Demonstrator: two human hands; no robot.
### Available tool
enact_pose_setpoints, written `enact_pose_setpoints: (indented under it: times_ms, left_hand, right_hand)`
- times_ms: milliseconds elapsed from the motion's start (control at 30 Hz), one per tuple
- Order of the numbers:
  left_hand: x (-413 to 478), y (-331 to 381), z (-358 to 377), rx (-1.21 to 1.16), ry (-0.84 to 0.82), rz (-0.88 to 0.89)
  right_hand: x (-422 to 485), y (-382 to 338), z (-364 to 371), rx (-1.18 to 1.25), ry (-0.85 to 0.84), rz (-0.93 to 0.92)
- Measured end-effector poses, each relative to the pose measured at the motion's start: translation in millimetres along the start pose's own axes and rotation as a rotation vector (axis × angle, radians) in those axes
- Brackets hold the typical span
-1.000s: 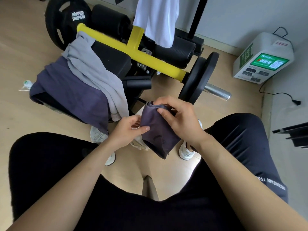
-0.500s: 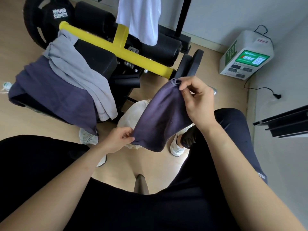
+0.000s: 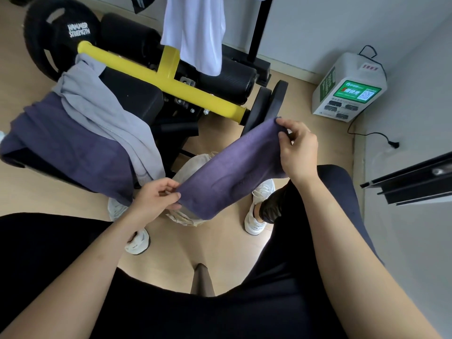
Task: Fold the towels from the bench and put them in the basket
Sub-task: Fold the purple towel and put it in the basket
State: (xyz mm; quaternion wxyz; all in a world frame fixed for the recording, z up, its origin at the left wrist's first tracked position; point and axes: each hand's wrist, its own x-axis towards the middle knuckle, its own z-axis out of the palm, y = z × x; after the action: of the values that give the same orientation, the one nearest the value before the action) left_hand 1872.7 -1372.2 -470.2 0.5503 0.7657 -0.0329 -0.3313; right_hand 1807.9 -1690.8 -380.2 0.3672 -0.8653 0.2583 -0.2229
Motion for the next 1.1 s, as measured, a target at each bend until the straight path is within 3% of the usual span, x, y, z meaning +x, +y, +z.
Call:
enact_pose_setpoints:
  times_ms: [400,733,967,1100]
  left_hand:
    - [-6,14,-16,-0.028,0.151,0.065]
    - [-4,11,-18,0.343,0.212,0.148]
    - [-5,30,-22,-0.103,0.311,0.076]
    - [-10,44,-21,-0.22,0.387,0.088]
  right_hand:
    - [8,9,4,0.083,0.078,0.193]
    - [5,8,10,0.266,0.13,0.192]
    - [3,8,14,0.279,0.087,0.219]
    - [-5,3,20,0.287,-0.02,0.163]
